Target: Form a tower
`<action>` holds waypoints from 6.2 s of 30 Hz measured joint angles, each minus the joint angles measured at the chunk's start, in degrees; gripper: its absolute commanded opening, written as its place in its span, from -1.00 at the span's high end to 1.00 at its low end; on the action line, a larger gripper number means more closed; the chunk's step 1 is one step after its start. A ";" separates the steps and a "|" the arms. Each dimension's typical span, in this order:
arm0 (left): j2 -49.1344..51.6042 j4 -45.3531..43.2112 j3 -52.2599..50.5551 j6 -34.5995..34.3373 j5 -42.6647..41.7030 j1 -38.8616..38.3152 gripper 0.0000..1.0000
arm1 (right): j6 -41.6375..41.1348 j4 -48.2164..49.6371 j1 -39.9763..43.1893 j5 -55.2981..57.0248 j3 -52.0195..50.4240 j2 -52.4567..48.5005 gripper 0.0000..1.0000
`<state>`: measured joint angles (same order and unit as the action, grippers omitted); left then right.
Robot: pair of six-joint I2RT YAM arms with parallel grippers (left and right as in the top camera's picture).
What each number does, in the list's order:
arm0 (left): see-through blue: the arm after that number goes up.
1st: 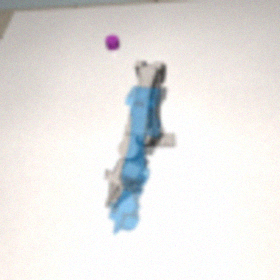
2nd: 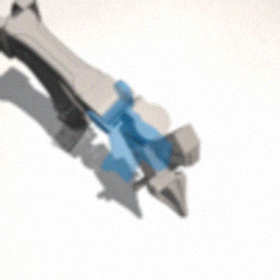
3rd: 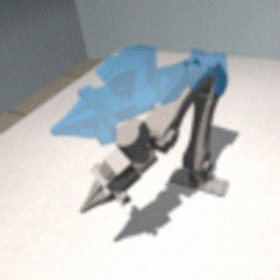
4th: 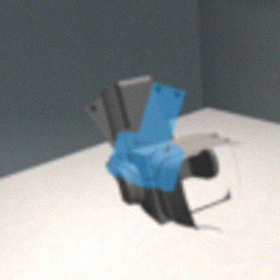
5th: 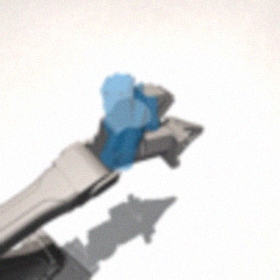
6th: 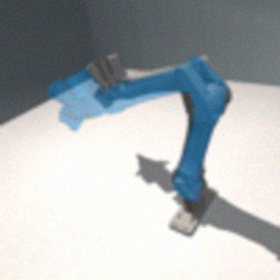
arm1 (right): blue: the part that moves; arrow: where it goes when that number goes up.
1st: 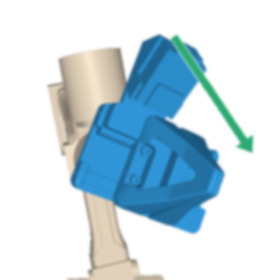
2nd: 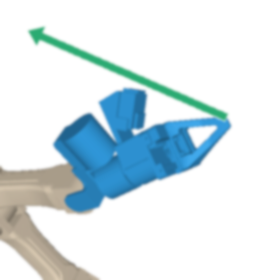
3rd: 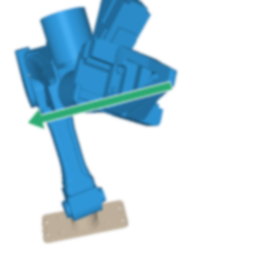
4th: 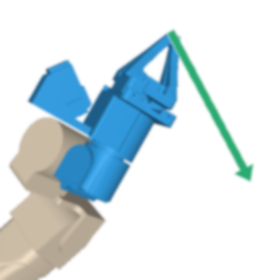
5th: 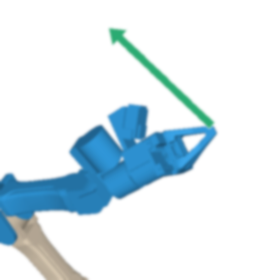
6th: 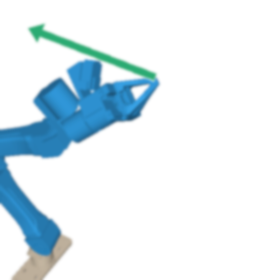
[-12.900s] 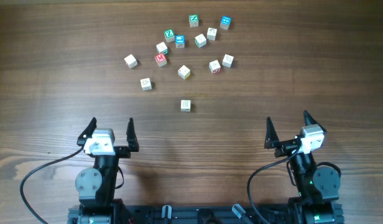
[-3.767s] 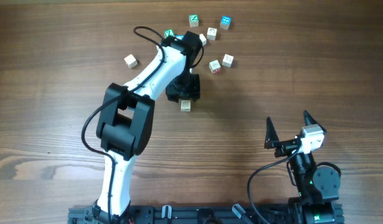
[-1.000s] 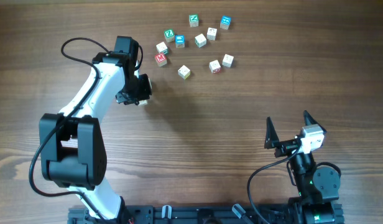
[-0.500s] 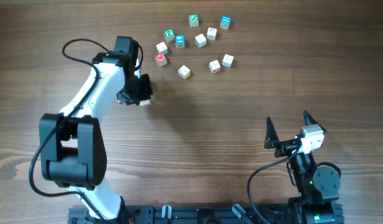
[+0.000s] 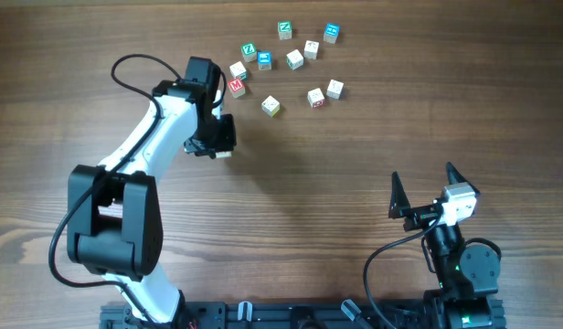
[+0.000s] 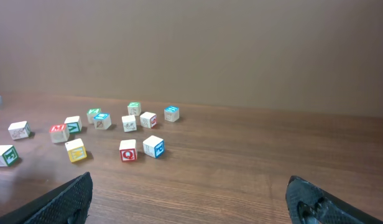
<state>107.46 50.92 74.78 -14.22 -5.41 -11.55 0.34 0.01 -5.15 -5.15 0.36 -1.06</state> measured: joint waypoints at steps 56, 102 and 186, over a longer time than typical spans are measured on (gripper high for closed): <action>0.00 -1.53 -1.14 0.22 3.23 0.02 0.29 | 0.00 0.00 0.00 0.00 0.00 0.00 -0.99; 0.66 -6.82 -3.23 1.51 5.62 0.00 0.15 | 0.00 0.00 0.00 -0.02 0.00 0.00 -0.99; 0.76 -6.36 -4.90 1.53 8.35 0.00 -0.85 | 0.00 0.00 0.00 0.00 0.00 0.00 -0.99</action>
<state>108.22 44.56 69.89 -12.69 2.94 -11.55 0.34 0.01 -5.15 -5.15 0.36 -1.06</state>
